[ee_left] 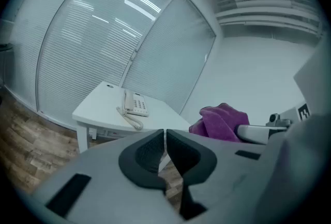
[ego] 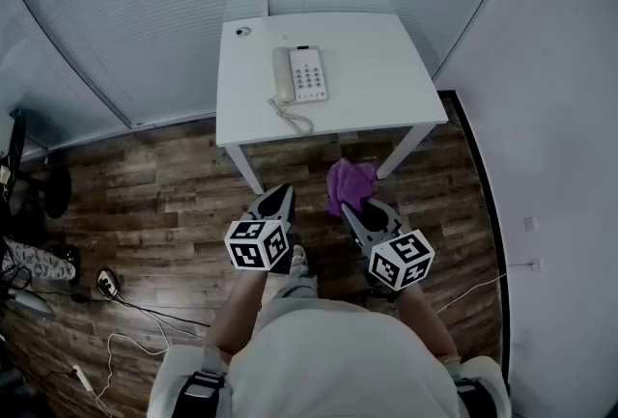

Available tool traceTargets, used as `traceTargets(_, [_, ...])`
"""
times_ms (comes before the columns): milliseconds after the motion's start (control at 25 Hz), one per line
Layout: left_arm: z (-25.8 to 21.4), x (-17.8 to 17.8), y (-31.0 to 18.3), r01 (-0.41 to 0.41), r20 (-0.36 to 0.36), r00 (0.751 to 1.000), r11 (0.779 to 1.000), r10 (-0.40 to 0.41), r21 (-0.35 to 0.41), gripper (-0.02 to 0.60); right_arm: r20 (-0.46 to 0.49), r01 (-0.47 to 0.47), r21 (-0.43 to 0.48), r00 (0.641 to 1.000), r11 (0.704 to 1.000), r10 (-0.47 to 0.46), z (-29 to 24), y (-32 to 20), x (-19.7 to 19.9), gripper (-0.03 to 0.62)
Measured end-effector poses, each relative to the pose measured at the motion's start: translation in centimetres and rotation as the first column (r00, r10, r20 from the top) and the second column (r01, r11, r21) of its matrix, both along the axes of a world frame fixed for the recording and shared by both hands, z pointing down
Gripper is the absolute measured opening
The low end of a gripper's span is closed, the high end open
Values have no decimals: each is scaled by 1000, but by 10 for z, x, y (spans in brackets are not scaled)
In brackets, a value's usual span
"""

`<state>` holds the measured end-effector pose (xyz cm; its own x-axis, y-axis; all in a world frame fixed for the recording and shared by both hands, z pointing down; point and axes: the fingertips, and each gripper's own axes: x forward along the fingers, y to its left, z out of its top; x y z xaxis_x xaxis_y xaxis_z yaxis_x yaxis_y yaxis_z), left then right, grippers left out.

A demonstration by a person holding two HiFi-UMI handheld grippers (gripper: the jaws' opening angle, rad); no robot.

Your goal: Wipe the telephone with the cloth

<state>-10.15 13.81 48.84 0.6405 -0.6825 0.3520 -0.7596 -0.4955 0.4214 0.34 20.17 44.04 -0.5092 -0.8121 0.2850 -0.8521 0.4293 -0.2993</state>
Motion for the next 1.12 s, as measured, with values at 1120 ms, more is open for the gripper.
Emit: traceTargets(1120, [-1, -17, 161, 37, 3, 999, 999, -37, -29, 34, 32, -5, 36, 999, 999, 4, 2, 137, -8, 97])
